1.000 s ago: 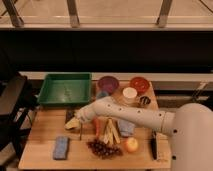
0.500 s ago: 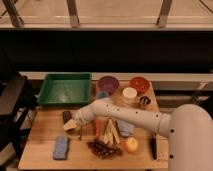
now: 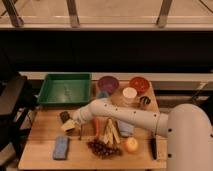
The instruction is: Place eraser in red bowl
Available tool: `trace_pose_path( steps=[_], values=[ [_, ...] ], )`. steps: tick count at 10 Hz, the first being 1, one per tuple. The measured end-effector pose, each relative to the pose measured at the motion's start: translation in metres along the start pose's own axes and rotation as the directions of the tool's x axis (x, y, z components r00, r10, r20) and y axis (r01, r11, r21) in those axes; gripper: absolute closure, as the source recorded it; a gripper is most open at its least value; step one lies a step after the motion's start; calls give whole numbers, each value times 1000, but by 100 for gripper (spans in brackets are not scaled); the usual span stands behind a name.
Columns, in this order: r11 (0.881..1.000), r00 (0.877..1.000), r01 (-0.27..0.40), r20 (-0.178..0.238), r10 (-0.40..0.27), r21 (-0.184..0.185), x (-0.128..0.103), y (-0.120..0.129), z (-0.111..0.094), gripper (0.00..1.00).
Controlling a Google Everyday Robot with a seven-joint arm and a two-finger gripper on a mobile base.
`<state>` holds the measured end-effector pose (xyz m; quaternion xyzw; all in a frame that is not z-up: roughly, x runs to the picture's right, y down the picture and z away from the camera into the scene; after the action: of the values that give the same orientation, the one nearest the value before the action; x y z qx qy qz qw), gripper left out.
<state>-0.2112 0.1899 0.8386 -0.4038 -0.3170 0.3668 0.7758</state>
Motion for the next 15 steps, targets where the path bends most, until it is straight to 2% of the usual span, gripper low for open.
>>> trace_pose_path(
  steps=[2,6,7,15],
  values=[
    [1000,1000,4,-5,-4,-7,0,2,5,54],
    [1000,1000,8,-21,-9,-20,6,9,7,95],
    [1000,1000,10,-18,-11,-18,7,10,12,100],
    [1000,1000,11,-19,-11,-24,11,12,14,100]
  ],
)
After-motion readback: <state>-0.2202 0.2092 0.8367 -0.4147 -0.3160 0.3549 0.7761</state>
